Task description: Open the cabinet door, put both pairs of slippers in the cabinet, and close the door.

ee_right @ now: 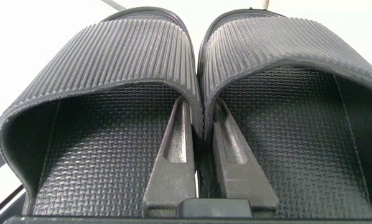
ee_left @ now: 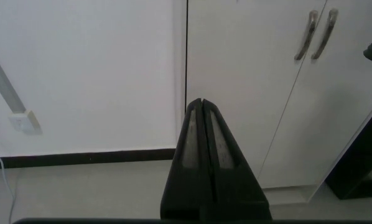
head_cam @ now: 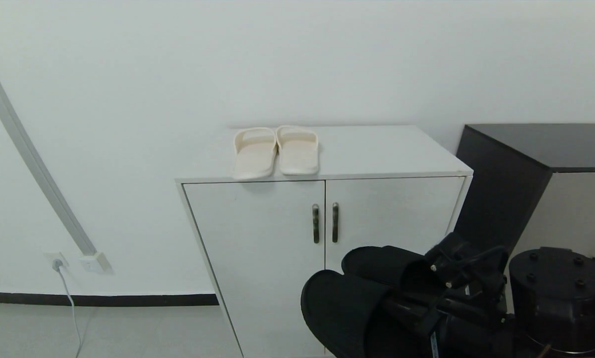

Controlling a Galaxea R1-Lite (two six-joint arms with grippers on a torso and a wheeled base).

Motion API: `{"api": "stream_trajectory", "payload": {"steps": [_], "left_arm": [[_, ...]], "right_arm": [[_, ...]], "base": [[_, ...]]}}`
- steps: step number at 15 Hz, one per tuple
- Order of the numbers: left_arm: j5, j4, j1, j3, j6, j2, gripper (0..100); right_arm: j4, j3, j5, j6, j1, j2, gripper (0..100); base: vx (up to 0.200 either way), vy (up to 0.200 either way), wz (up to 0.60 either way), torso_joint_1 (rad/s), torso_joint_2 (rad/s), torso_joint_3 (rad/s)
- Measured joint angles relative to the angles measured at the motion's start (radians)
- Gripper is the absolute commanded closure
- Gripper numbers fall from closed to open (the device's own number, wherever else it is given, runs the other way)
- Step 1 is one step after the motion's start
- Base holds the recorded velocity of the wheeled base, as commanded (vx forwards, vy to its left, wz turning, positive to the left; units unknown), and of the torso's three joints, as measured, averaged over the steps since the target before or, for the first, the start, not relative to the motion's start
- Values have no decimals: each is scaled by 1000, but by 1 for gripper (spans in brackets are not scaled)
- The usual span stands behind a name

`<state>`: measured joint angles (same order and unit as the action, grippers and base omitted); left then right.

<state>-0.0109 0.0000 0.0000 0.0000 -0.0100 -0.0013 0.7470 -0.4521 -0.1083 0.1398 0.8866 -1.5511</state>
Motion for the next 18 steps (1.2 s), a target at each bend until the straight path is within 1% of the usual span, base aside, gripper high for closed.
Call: {"api": "stream_trajectory", "payload": {"steps": [7, 13, 18], "left_arm": [[0, 0, 0, 0, 0, 0, 100], [0, 0, 0, 0, 0, 0, 100], [0, 0, 0, 0, 1, 0, 100]], "right_arm": [[0, 5, 1, -6, 1, -6, 100], [0, 7, 1, -7, 1, -7, 100], [0, 11, 1, -7, 1, -7, 100]], "base": [[0, 0, 0, -138, 475, 332], [0, 0, 0, -67, 450, 377], [0, 0, 0, -1, 33, 24]]}}
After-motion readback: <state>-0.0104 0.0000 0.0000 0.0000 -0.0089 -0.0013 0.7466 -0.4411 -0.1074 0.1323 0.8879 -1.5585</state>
